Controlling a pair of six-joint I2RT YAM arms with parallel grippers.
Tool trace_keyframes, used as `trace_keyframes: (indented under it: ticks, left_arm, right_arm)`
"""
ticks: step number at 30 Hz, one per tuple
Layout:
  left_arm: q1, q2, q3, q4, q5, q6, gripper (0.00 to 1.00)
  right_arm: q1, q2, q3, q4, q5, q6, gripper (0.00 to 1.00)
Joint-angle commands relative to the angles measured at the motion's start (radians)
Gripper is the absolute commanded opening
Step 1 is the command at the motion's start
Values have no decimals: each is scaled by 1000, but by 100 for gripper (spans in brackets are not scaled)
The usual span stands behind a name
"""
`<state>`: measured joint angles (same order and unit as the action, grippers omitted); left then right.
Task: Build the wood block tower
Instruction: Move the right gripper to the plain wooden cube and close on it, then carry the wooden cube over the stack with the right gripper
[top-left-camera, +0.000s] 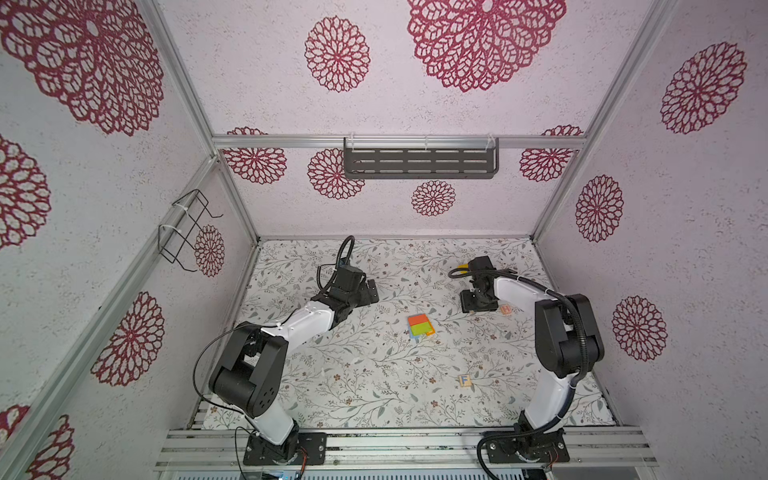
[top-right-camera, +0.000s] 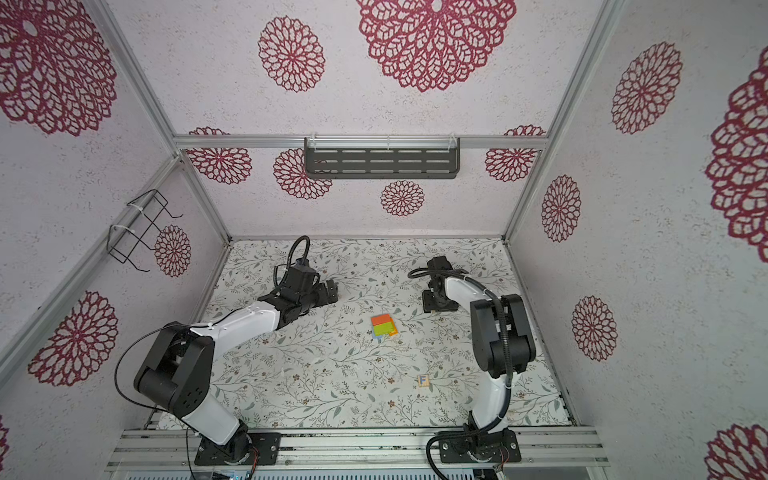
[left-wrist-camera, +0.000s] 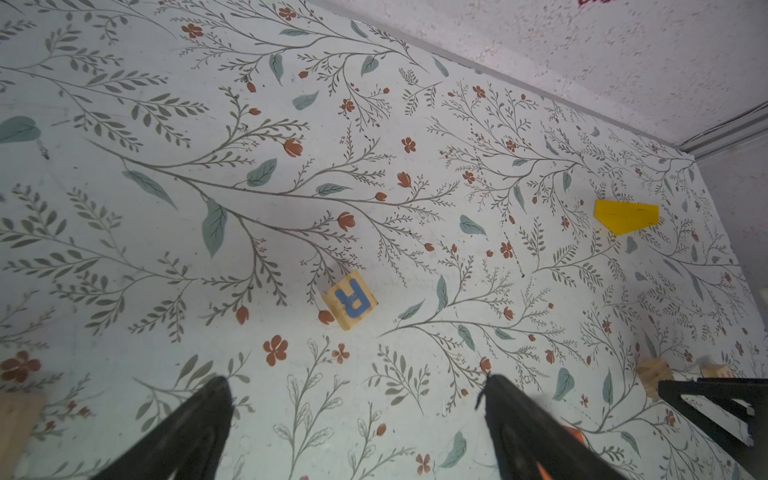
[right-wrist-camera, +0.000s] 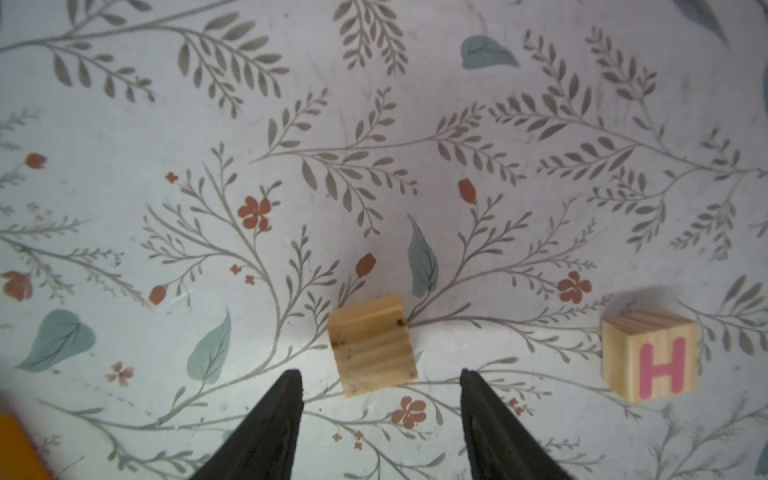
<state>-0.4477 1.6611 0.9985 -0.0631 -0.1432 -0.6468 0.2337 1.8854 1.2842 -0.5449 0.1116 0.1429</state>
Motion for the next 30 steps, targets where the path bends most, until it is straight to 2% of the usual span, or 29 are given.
trace_keyframes:
  ticks: [1,6,9,15,20,25,30]
  left_arm:
    - [6,-11,-17,51,2,7,97]
    - [12,10,-14,55,2,4,97]
    - [13,20,-14,57,8,-2,97]
    - [18,26,-24,72,7,-8,97]
    - [26,39,-22,76,17,-12,97]
    - [28,16,-37,75,11,-16,97]
    - [29,-39,-57,46,16,-25,97]
  right_arm:
    - [-7,17,43,-40,41,-30,61]
    - [-12,30,43,-41,39,-32,57]
    - [-16,42,45,-43,27,-29,51]
    - [-17,56,43,-42,12,-22,48]
    - [-16,61,48,-43,1,-16,39]
    - [-14,55,49,-45,-19,-3,29]
    - [-11,22,49,-62,-40,17,25]
